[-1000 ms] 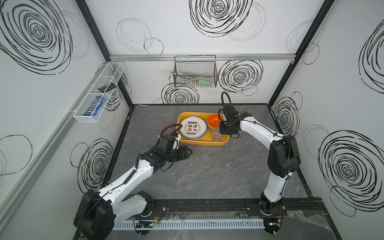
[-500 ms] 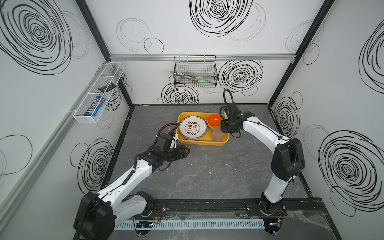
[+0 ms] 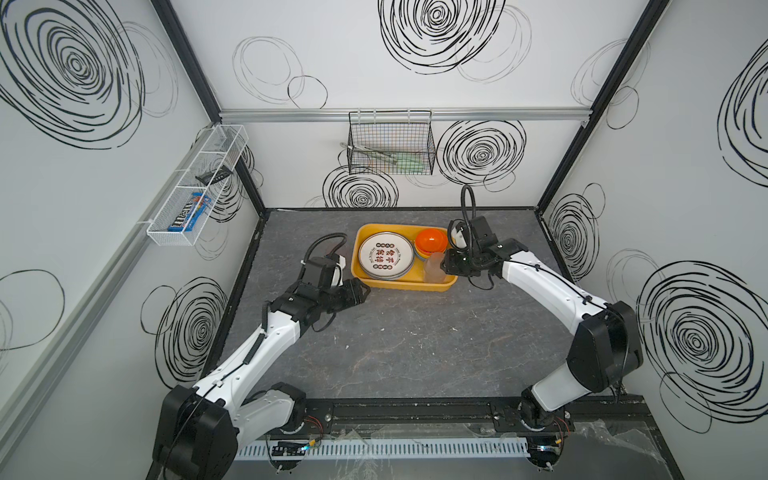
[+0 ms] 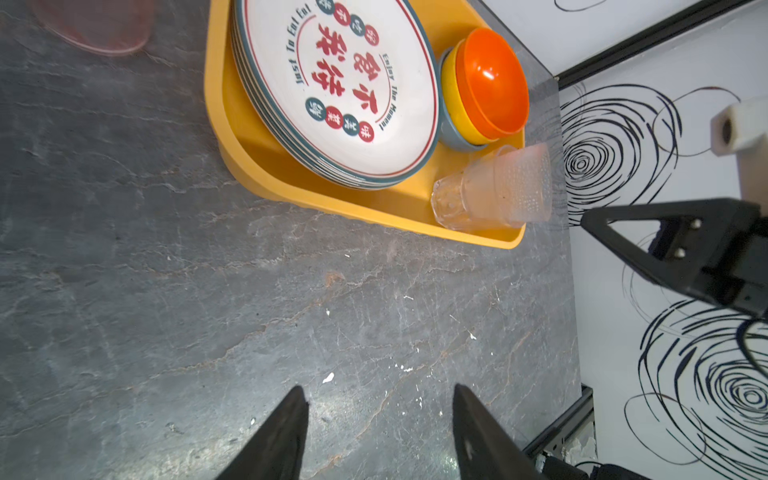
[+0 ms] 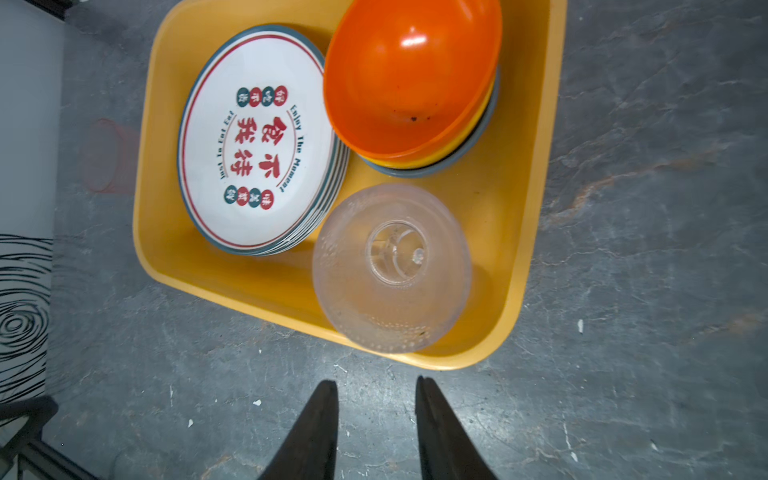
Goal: Place the mixed dishes into the plastic bin
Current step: 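Lower the frosted cup into the clear glass cup and open the right gripper, then grasp the pink cup rim with the left gripper while the right gripper moves toward it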
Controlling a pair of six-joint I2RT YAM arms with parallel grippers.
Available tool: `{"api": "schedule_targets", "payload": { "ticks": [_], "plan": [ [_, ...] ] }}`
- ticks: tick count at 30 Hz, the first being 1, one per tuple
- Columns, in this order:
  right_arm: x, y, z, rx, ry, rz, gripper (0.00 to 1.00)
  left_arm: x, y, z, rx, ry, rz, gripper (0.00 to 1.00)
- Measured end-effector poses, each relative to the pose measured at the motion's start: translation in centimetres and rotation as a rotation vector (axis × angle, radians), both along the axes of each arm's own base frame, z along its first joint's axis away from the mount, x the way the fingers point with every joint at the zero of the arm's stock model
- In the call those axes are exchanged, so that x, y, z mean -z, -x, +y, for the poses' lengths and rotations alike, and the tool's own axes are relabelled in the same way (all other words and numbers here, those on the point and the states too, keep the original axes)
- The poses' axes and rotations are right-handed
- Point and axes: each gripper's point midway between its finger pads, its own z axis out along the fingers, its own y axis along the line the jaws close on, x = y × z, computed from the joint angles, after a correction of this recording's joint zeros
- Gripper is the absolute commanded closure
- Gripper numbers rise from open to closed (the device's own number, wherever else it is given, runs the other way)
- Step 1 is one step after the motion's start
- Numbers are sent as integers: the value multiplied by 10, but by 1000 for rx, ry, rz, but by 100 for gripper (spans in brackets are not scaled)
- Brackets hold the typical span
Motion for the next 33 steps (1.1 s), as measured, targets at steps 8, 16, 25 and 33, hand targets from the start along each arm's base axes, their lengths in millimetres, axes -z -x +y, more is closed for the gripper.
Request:
{"api": "schedule_targets", "payload": {
  "ticks": [8,16,25,33],
  "plan": [
    [-6,31,45,-146,-102,-40,61,-2,-28,24,-83,-32,-1,41],
    [-18,49,85,-264,-171,-88,60,0,-58,52,-169,-57,12,43],
    [-31,70,119,-370,-220,-141,60,9,-93,92,-286,-76,45,48],
    [-36,78,131,-416,-230,-172,58,35,-120,116,-355,-93,108,49]
  ]
}}
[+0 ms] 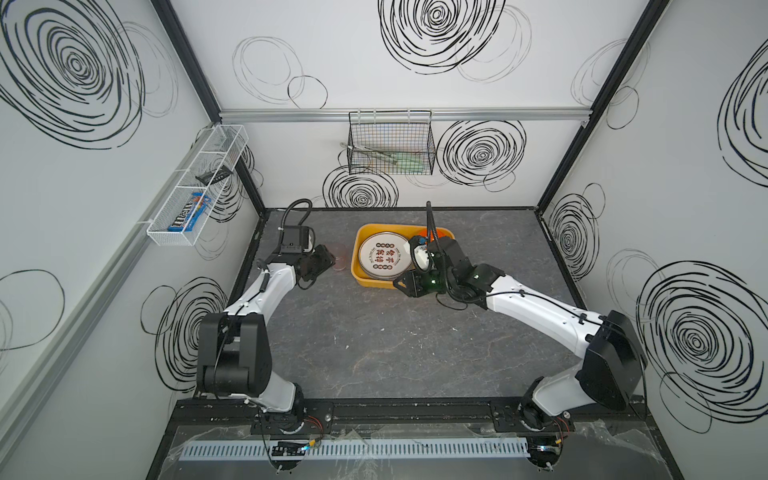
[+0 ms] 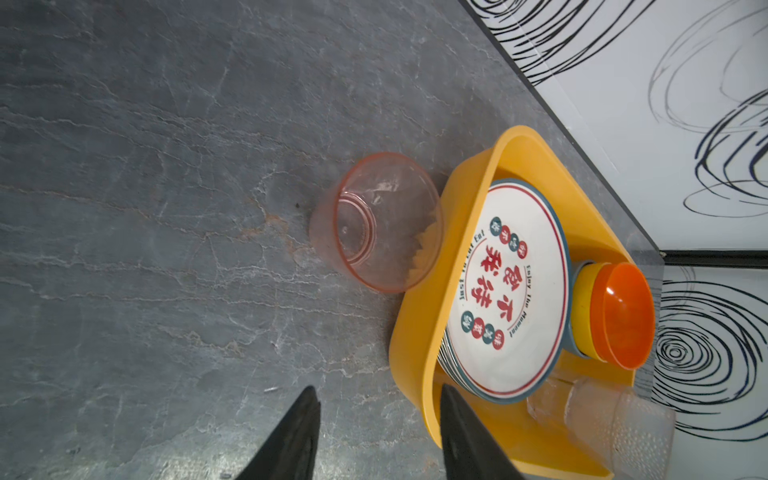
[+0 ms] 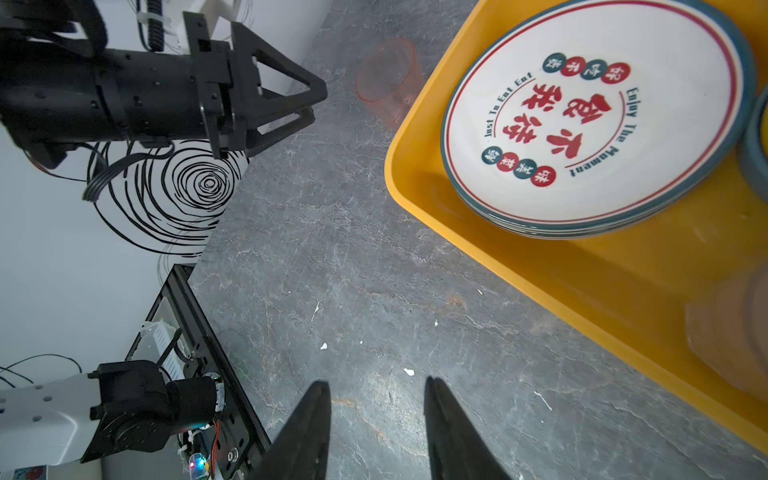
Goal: Place the mixed dishes into the plastic bin
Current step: 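Grasp the pink cup rim with the left gripper while the right gripper moves toward it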
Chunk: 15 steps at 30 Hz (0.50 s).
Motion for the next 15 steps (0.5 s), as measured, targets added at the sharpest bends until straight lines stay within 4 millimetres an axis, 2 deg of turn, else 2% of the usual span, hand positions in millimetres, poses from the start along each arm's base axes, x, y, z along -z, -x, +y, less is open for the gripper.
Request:
{"api": "schedule_targets", "payload": {
  "ticks": [5,10,15],
  "plan": [
    [1,2,3,-8,0,-5,58,18,-17,9,-32,-2,37,51],
    [0,3,4,-13,4,-13,58,24,-35,11,-45,0,44,51],
    [2,1,3,-7,9,-21,58,28,-50,13,-54,-4,48,56]
  ]
}}
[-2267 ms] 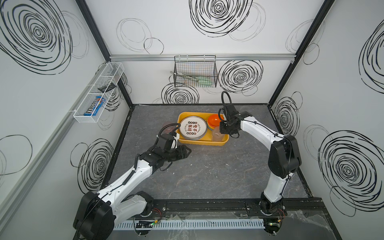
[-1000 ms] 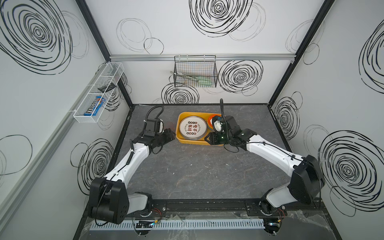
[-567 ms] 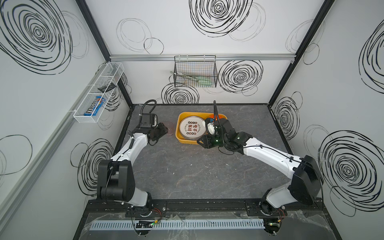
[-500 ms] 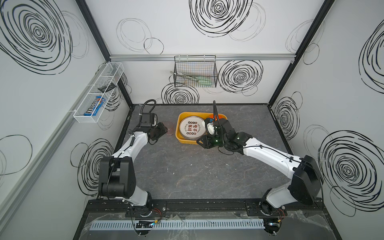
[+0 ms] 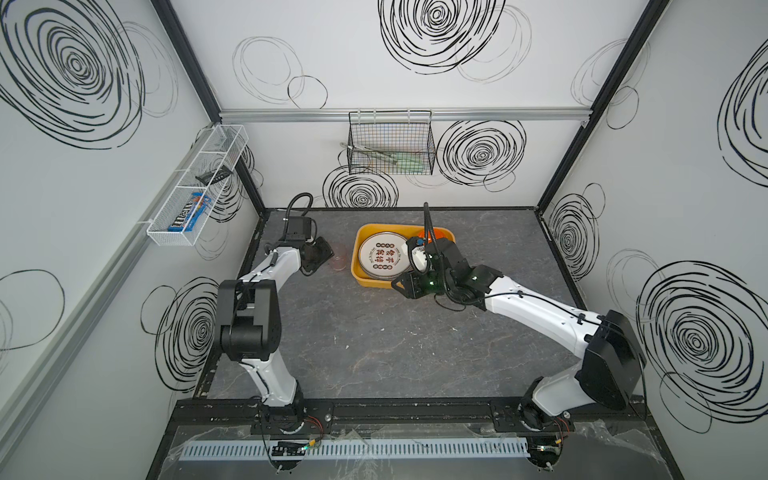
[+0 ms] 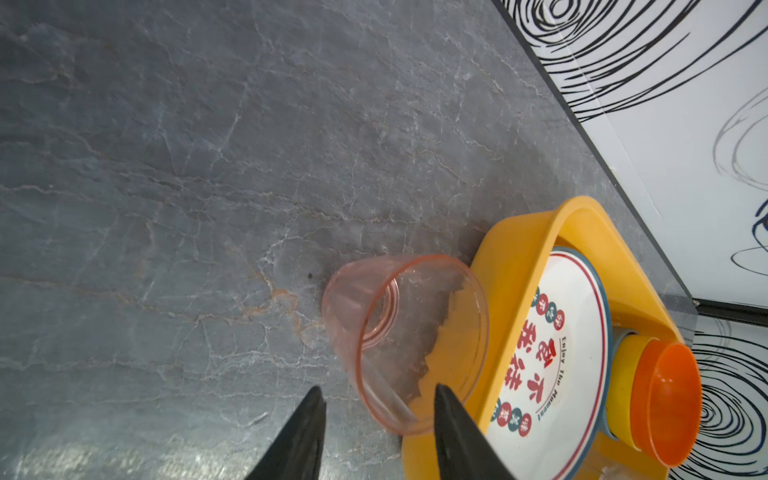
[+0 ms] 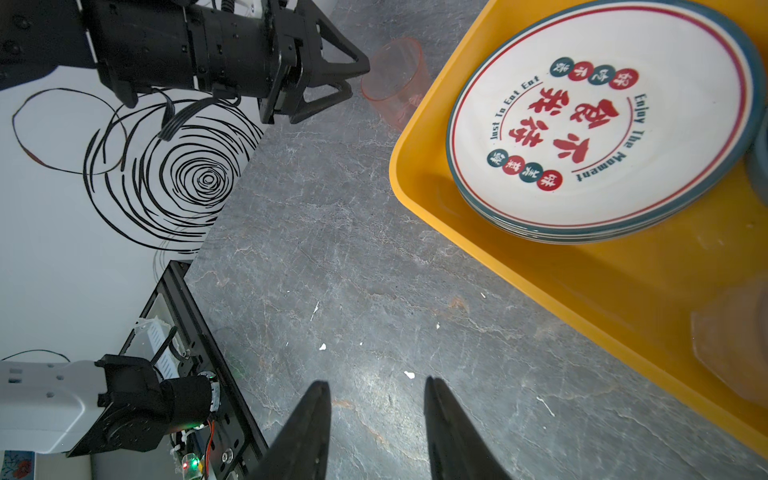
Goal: Place the mixed dishes into the plastic bin
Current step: 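Grasp the pink cup rim with the left gripper while the right gripper moves toward it, then lift the pink cup with the left gripper toward the right gripper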
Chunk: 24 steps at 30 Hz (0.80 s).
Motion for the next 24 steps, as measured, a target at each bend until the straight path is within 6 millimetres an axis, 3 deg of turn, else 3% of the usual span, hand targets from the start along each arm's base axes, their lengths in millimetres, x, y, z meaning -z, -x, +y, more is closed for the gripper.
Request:
{"api": "schedule_targets", "payload": {
  "ticks": [9,24],
  "plan": [
    [4,-1,-2,10,15,-6,58,24,-2,2,-6,-6,56,70],
    [6,-3,-4,24,25,-11,58,33,11,5,1,21,84,95]
  ]
}}
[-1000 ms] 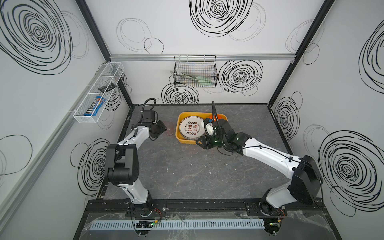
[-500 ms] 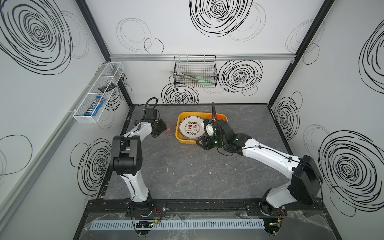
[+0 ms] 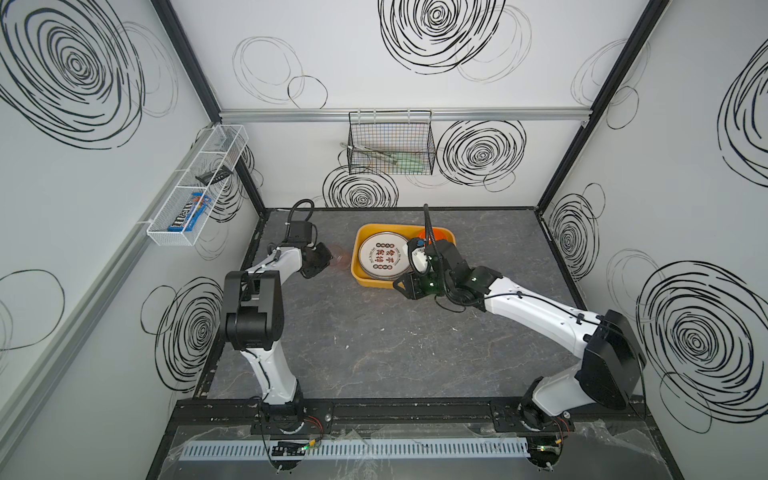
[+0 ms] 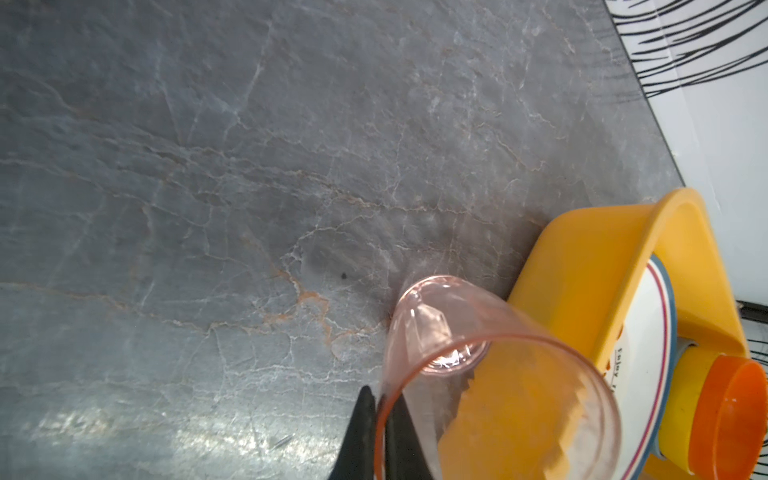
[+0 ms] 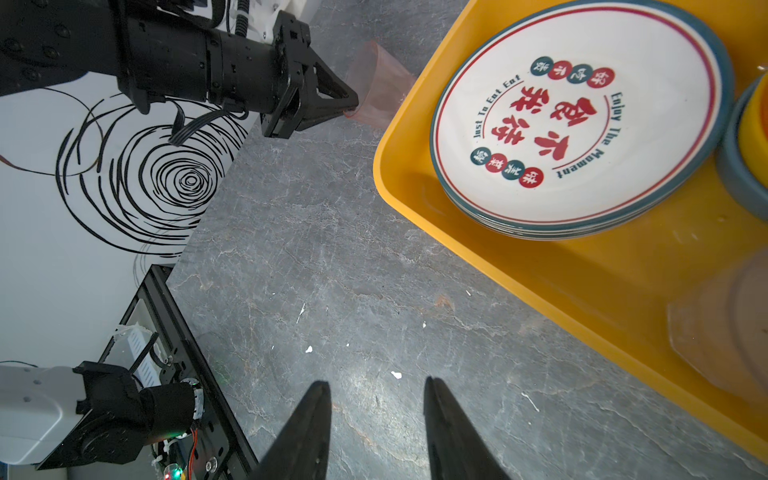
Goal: Place the mixed dishes into the plastic bin
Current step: 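Lift the pink cup with the left gripper toward the right gripper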
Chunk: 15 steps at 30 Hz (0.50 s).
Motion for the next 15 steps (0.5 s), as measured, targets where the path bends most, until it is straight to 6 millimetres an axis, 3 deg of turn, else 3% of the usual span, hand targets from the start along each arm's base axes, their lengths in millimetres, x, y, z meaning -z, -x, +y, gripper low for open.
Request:
{"api": "schedule_targets", "payload": {
  "ticks": [6,15],
  "plan": [
    [0,-1,-1,10,3,-3,58,-21,10,12,-28,0,-40,96],
    [0,-6,-4,38,16,-16,58,-73,22,16,-33,-17,-167,96]
  ]
}}
